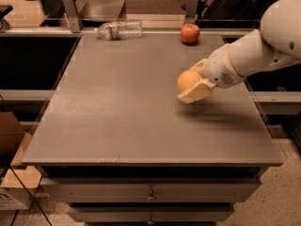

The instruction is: Move orange near water bottle

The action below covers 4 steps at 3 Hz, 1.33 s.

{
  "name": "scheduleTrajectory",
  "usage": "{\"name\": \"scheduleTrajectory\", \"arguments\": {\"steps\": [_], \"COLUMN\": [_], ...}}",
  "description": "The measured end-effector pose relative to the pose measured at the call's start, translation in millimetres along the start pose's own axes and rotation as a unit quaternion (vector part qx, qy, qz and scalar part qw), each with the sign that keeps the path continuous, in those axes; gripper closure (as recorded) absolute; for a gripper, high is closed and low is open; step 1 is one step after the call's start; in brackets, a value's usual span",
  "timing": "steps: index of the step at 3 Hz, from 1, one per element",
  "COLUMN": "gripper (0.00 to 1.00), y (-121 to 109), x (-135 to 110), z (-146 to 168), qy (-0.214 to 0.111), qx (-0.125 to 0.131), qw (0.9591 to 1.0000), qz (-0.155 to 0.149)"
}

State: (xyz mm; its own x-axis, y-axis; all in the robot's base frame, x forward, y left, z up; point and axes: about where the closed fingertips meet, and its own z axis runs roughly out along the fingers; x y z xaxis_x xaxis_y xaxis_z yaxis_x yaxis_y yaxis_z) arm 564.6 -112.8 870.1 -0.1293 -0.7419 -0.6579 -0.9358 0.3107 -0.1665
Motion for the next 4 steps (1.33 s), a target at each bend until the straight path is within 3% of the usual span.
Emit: {"name": "scheduleTrajectory", "arguments": {"steps": [1,2,3,4], "gripper": [1.00,1.00,1.00,1.00], "y": [-47,-66,-63,-89], "x": [-40,-77,-67,-86], "z": [15,-3,16,50], "qy": [-0.019,-0.044,-0.056,-0.099], "qx": [0.016,0.042,0.031,0.048], "qw": [0.9986,0.9960,0.9973,0.9935], "qz": [-0.046,-0.066,-0.035,-0.030]}}
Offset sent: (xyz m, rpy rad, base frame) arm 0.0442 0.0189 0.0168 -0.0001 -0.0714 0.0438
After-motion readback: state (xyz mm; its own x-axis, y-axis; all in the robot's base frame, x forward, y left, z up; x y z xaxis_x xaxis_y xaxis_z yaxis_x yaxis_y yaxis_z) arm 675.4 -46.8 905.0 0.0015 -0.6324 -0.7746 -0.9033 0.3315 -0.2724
